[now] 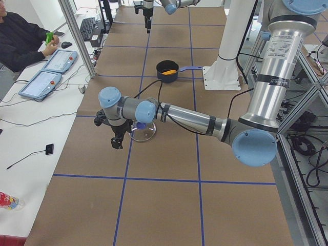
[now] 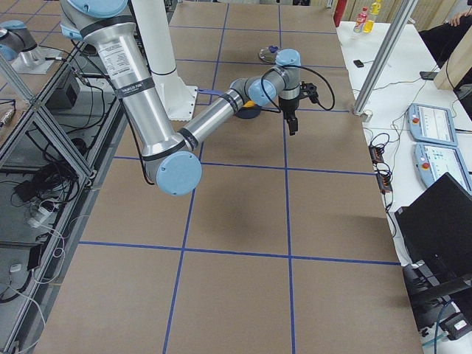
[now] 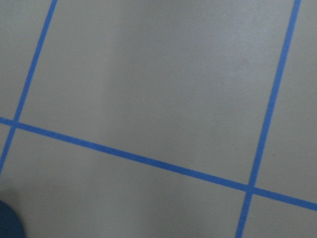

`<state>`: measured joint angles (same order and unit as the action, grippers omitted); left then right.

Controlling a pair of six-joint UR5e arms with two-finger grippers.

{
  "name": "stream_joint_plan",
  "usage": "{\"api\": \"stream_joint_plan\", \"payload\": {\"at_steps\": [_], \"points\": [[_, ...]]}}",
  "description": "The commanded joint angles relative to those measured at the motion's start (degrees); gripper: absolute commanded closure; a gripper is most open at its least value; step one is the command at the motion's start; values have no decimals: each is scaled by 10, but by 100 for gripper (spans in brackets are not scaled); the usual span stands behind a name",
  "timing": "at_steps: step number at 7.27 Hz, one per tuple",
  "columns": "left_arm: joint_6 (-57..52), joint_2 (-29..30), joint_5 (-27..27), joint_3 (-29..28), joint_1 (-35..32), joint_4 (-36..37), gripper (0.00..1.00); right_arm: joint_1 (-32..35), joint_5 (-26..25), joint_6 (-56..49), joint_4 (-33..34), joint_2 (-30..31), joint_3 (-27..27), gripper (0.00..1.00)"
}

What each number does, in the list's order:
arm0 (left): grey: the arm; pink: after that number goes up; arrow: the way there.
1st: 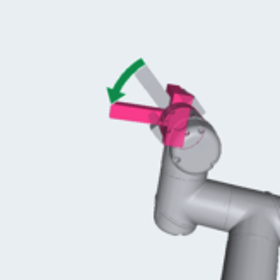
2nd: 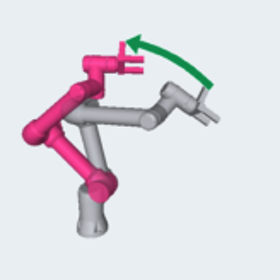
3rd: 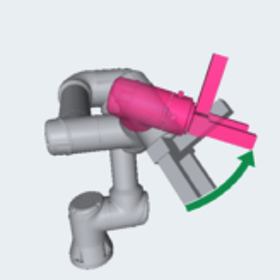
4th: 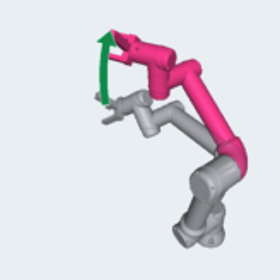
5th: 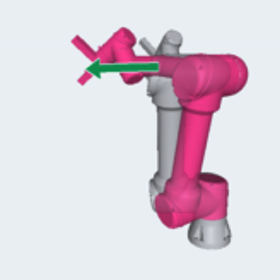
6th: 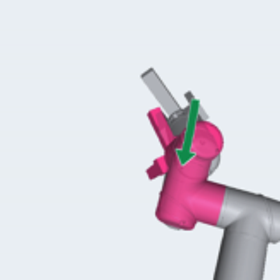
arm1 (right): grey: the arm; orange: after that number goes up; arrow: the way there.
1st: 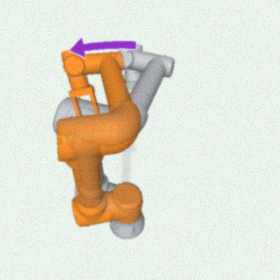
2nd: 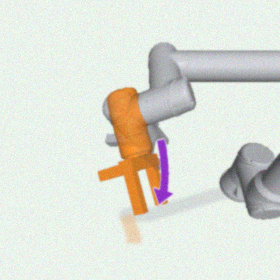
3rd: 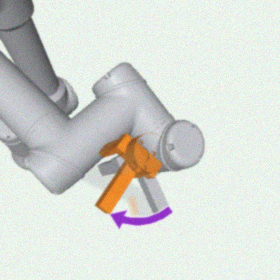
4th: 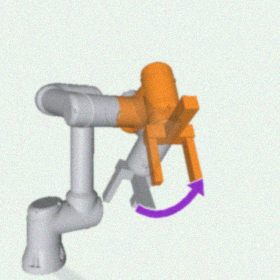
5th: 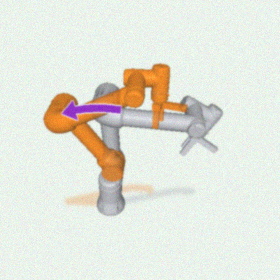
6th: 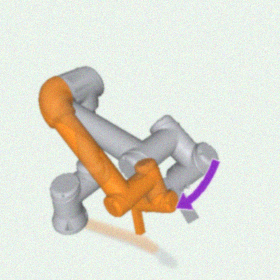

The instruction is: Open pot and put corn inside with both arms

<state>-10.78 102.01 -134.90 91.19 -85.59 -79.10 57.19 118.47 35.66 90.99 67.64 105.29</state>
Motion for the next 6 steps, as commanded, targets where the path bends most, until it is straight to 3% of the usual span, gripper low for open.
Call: {"api": "stream_joint_plan", "payload": {"at_steps": [1, 2, 4, 5, 6], "points": [[-25, -1, 1, -1, -19, 24, 1, 56, 30, -2, 2, 83, 21, 0], [-26, -10, 1, -2, -18, 21, 1, 100, 67, -15, 8, 116, 18, 0], [-26, -19, 0, 0, -19, 18, 1, 153, 75, -233, 151, 123, 10, 0], [-26, -19, 0, 0, -19, 18, 1, 203, 78, -320, 190, 137, 7, 0], [-26, -21, 0, -1, -19, 18, 1, 236, 88, -337, 187, 178, 6, 0]]}}
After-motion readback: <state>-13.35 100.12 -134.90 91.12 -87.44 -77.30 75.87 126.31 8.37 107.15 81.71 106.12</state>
